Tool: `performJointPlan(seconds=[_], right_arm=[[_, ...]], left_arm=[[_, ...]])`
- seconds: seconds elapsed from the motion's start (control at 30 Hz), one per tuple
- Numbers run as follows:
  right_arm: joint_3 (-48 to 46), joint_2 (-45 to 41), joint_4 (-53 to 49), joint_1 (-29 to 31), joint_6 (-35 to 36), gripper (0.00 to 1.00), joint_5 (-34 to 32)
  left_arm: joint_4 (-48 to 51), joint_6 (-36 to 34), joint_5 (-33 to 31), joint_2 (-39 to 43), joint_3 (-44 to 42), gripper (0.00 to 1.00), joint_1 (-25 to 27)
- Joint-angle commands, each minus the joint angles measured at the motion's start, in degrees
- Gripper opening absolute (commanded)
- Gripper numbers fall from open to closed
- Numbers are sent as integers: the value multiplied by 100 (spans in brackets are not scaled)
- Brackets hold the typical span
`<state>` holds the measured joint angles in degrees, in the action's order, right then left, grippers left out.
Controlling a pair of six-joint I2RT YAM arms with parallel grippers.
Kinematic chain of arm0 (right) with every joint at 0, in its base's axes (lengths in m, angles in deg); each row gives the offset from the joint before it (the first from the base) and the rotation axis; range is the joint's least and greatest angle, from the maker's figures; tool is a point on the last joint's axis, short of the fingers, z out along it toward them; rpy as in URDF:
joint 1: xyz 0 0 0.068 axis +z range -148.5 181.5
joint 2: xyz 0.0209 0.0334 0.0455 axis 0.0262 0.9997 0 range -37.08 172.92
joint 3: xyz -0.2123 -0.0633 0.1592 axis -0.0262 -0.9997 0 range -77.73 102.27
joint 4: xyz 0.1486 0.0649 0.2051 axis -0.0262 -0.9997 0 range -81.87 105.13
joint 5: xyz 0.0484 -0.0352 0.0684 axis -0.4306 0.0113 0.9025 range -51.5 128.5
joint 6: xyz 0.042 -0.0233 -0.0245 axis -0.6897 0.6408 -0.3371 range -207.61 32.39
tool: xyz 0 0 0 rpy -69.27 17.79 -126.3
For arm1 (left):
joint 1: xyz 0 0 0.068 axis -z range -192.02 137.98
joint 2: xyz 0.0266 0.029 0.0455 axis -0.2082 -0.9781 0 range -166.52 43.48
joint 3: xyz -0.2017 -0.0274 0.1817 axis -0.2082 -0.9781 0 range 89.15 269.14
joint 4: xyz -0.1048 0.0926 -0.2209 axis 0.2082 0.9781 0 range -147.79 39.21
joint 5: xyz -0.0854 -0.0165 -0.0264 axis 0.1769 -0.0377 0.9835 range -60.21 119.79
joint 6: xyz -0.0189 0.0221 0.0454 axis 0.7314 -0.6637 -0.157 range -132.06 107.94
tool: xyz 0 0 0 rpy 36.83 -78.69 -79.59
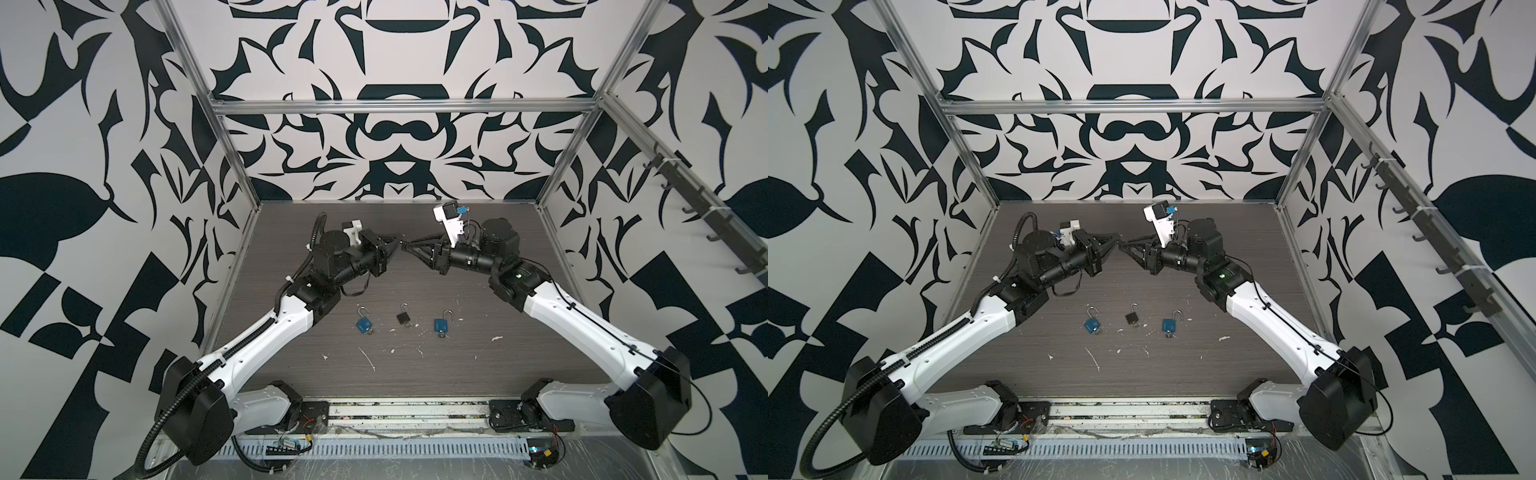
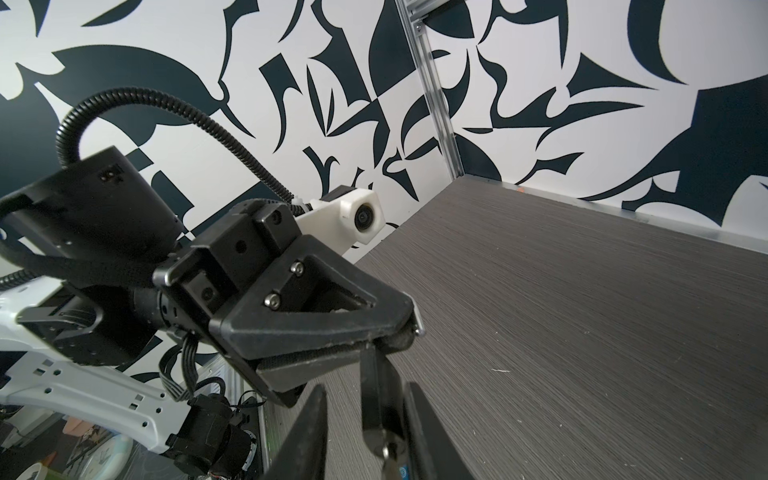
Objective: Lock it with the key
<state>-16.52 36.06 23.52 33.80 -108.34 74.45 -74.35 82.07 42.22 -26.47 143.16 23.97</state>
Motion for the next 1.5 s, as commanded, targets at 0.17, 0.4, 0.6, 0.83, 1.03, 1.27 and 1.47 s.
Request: performJointPlan(seconds=[0.17,0.4,0.6,0.83,1.03,1.27,1.47], right_arm=[[225,108,-13,50,141,30,-79],[207,138,104,57,95,29,-123],[271,136,76,56,104,28,-123],[277,155,87,49,87,19,-148],[243,138,125,49,10,0,-210],[376,229,-197,-205,-601,0,-134],[1150,512,-2383,-549,-801,0,-26]], left_arm=[[-434,90,125,-26,149,0,-127],[-499,86,276,-114,197,0,-127],[-523,96,280,-121,177,0,-127],[-548,95,314,-115,170,0,-127],[-556,26,489,-183,170,0,-192],[2351,-2734,1394,-403,1288,99,-1262],[5234,-7415,-923,-1080,2776,99,-1303]])
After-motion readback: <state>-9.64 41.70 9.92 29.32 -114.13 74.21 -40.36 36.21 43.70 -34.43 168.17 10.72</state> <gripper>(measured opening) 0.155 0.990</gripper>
